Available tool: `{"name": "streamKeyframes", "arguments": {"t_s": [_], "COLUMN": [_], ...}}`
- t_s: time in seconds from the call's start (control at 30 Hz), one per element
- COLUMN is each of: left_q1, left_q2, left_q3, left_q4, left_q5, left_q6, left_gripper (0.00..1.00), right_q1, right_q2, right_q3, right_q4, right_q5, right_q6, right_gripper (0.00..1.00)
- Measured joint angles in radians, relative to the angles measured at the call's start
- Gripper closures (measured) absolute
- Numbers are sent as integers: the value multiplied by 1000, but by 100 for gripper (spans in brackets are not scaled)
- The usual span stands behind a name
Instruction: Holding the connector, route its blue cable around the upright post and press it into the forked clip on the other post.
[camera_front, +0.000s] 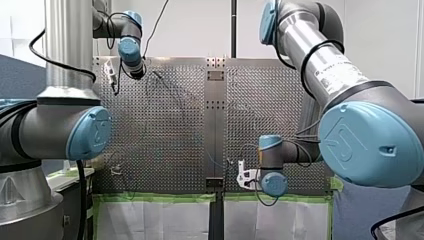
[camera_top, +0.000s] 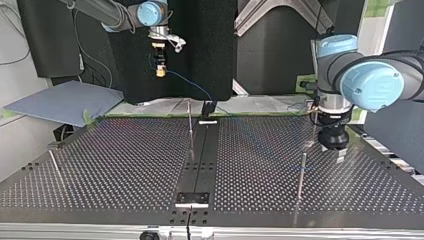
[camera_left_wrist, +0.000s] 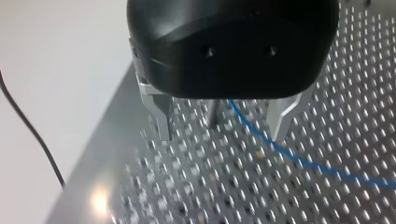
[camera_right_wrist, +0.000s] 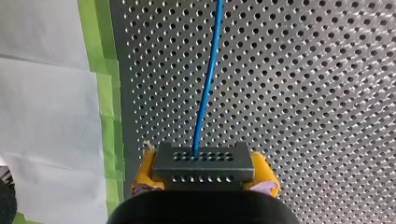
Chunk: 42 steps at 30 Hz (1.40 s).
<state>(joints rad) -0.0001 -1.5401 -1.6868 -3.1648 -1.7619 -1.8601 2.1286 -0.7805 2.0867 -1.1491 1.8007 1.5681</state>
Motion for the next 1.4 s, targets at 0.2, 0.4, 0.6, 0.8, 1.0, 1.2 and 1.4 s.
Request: {"name": "streamKeyframes", "arguments": {"t_s": [0.2,0.4,0.6,0.8,1.0,1.2,1.4], "left_q1": [-28,-59,-92,-137,-186,-237,-283], "left_q2": [31,43,45,43,15,-34,-80], "left_q3": [0,-7,-37,-48,-26,22,39], "left_q4": [-5,-8,18,70,120,167,162], "left_q5": [6,7,31,80,72,24,-22], "left_q6": [9,40,80,68,73,116,162], "left_gripper": [0,0,0,0,0,0,0], "right_q1": [-14,-19,-20,-20,-20,-20,-20], "right_q2": [4,5,5,5,5,5,5], "right_q3": [-5,-6,-6,-6,-6,-6,-6], "right_q4": [-3,-1,7,10,8,6,4], "right_q5": [-9,-22,-27,-27,-27,-27,-27], "right_q6": [-1,0,-1,-2,-2,-3,-3], "right_gripper": [100,100,100,100,100,100,100]}}
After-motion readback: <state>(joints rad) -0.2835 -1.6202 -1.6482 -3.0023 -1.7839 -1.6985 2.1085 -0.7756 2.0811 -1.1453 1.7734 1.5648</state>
